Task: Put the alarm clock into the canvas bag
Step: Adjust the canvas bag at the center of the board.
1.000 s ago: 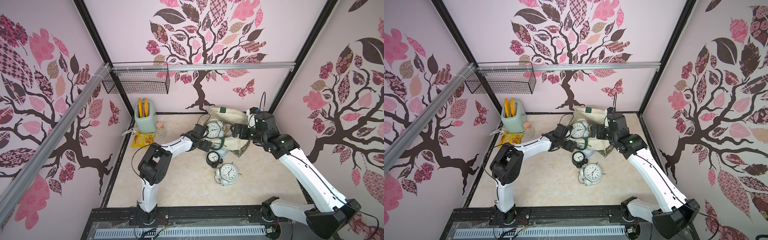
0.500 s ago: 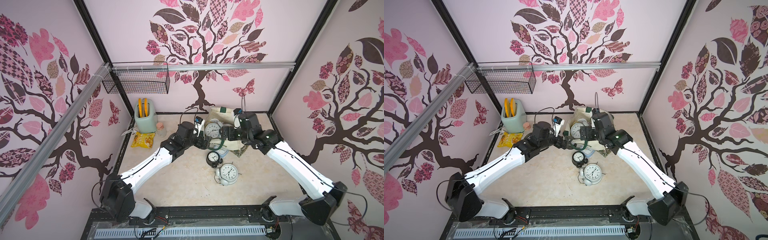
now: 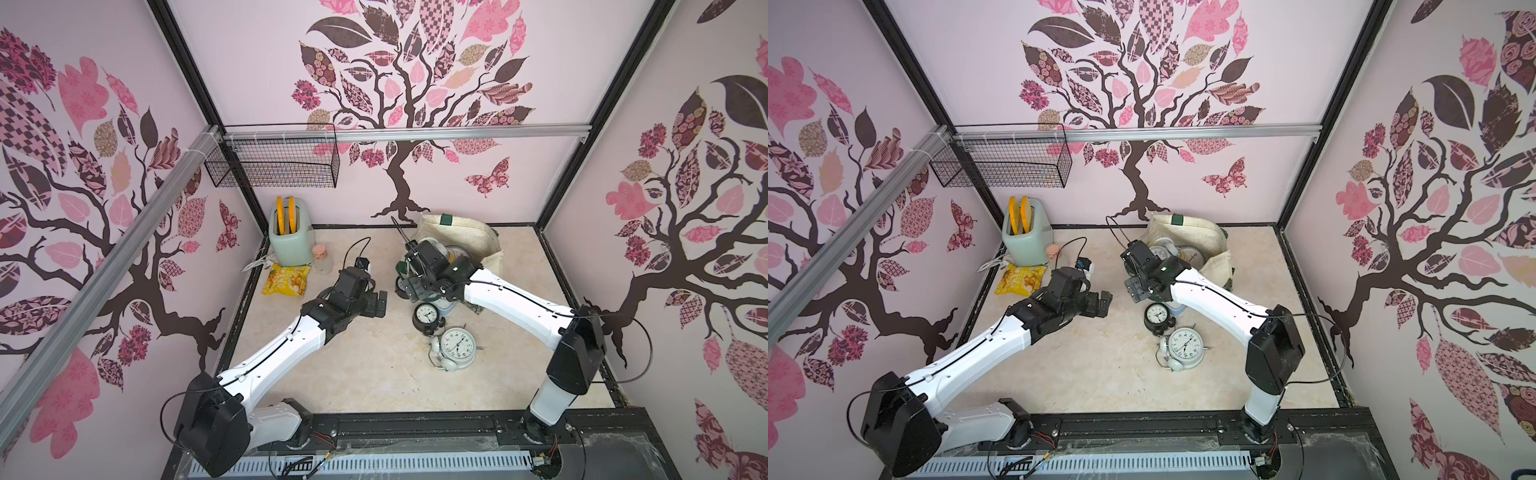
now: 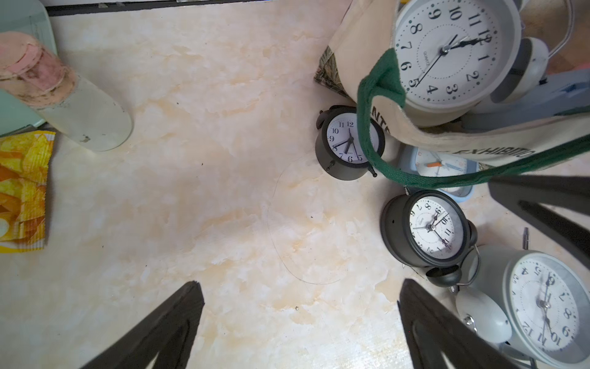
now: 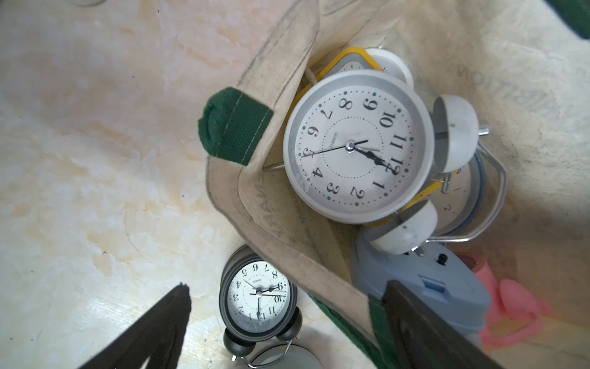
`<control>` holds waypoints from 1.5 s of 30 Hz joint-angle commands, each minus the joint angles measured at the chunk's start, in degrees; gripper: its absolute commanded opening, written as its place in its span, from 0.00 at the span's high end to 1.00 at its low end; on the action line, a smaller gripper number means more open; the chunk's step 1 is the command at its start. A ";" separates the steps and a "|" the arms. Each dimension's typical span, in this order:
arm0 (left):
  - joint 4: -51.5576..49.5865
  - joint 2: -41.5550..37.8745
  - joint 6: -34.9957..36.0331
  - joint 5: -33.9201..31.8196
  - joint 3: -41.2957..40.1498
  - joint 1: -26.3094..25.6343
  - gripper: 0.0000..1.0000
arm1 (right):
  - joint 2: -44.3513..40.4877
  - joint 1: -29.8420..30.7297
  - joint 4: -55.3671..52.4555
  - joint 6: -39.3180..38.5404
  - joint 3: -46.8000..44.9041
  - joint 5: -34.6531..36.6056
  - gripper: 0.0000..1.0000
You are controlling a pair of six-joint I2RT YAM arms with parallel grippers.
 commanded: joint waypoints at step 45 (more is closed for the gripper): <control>10.51 30.21 8.97 10.13 16.35 -2.87 0.02 | -2.32 -14.32 2.90 5.56 4.83 -7.56 1.00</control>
